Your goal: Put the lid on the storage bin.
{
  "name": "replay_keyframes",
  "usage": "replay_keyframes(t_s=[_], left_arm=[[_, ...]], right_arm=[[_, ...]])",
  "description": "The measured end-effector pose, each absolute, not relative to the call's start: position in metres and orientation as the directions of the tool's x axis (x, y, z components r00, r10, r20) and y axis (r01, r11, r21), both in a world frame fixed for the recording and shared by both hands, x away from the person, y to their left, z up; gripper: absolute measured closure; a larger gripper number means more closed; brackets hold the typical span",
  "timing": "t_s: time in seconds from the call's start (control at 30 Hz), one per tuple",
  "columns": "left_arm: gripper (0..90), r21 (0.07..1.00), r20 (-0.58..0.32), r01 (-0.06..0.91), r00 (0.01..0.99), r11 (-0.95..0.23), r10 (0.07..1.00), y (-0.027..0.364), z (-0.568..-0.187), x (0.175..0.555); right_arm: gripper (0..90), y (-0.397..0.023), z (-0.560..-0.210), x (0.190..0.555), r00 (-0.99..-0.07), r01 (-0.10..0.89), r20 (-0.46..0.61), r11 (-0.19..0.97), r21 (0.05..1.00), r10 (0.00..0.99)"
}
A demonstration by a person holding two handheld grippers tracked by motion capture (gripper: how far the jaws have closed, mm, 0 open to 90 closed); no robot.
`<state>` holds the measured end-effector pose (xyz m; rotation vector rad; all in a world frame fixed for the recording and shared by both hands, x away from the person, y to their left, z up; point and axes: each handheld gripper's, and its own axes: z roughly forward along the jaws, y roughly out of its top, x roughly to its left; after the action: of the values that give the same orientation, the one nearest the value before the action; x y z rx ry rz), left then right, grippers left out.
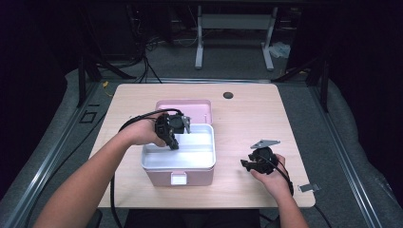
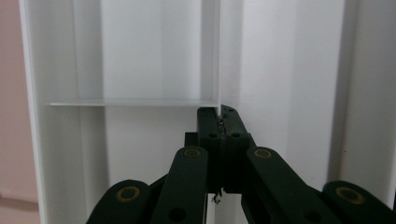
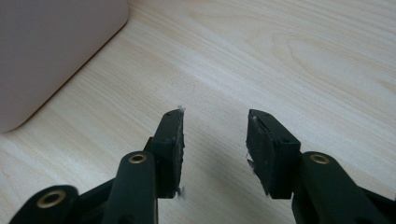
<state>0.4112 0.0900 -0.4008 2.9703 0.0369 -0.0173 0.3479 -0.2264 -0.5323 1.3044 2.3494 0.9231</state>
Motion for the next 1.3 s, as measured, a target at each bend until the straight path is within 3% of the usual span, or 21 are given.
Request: replay_keyframes(t_s=[0.8, 1.3], left_arm=[[88.3, 0.132, 0.003, 0.062, 0.998, -0.989, 0.063, 0.083, -0.421, 0.407], [88.1, 0.13, 0.007, 0.049, 0.999, -0.99, 0.05, 0.083, -0.421, 0.407]], right_arm=[[53.9, -0.22, -0.537, 0.353, -0.552, 0.653, 0.05, 0.394, 0.647, 0.832], [52.0, -0.193, -0.521, 0.391, -0.577, 0.662, 0.009, 0.461, 0.591, 0.817]])
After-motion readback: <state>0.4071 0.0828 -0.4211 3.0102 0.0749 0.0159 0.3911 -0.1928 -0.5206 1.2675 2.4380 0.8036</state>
